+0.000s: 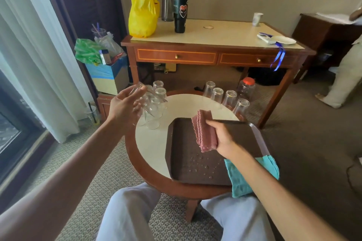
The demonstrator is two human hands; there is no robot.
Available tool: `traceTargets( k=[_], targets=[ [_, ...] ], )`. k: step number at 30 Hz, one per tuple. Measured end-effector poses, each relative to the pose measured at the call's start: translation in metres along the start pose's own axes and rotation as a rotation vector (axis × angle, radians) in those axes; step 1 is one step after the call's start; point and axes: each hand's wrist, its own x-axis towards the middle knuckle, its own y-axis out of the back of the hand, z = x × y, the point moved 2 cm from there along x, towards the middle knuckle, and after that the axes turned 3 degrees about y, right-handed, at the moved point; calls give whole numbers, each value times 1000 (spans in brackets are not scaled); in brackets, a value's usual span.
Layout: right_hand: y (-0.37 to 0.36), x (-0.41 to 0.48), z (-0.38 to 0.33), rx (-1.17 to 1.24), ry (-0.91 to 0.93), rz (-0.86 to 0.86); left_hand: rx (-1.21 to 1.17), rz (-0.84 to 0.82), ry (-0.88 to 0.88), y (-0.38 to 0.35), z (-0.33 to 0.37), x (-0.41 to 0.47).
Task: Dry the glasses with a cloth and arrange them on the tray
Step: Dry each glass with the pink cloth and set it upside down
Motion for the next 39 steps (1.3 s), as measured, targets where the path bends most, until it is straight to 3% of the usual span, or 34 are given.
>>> traceTargets(
  k=[4, 9, 17, 20, 24, 30, 39],
  targets=[
    [-19, 10, 8, -16, -25, 10, 104, 90, 45, 22, -15, 11],
    [-51, 26, 20, -117, -25, -43, 402, 159, 78, 51, -42, 21],
    [-91, 50, 37, -47, -89, -127, 820, 209, -50, 66, -71, 55],
    [-100, 51, 32, 14, -111, -216, 876, 200, -98, 64, -76, 61],
    [-104, 60, 33, -140, -75, -271, 918, 219, -120, 65, -85, 65],
    [-96, 74, 41, -161, -7, -226, 972, 247, -139, 65, -91, 76],
    [-88, 73, 46, -8, -108, -155, 1004, 258, -160, 63, -95, 77]
  ],
)
